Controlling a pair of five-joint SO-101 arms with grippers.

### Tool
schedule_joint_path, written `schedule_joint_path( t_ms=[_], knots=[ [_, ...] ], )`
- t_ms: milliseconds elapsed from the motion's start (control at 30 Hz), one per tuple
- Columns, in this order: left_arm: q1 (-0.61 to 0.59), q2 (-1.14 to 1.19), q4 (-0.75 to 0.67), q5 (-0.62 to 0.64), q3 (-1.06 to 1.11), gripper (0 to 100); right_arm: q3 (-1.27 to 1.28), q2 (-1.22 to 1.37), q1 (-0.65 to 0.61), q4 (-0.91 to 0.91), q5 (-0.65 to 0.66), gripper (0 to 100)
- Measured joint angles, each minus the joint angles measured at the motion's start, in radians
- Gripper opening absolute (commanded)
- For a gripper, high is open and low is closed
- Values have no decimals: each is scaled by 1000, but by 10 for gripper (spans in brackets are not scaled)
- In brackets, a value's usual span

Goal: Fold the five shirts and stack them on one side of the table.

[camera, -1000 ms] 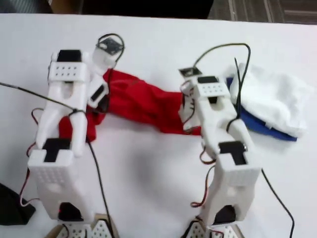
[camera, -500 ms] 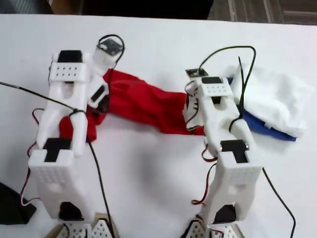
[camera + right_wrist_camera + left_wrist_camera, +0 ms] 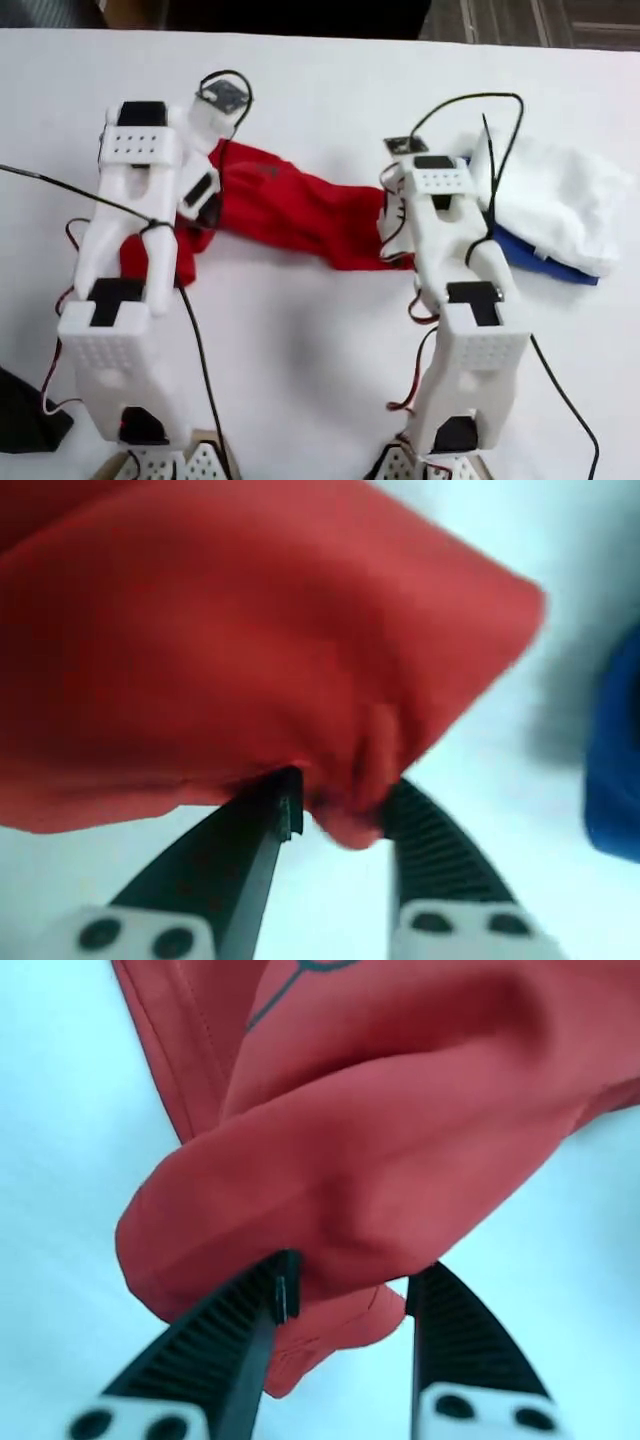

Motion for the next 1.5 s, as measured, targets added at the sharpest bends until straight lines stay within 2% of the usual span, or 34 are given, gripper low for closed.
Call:
schedule_joint_path(
  t_ms=[333,567,767,1000,1167,1367,1500],
  knots=[
    [2,-17,153,0,-32,201,-49,-61,-11,6,3,22],
    [-57,-264,178,0,-55,202,-52,-354,-11,46,71,22],
    [-157,-333,146,0,104,202,-15,-577,66,160,157,22],
    [-150,-333,-115,-2,427,203,98,-750,233,169,296,22],
    [-137,-333,-328,-52,654,203,118,-778,321,169,350,22],
    [-127,-333,-532,-68,870,203,118,-778,350,169,365,22],
    [-127,-334,-632,-71,905,202,118,-778,350,169,367,22]
  ],
)
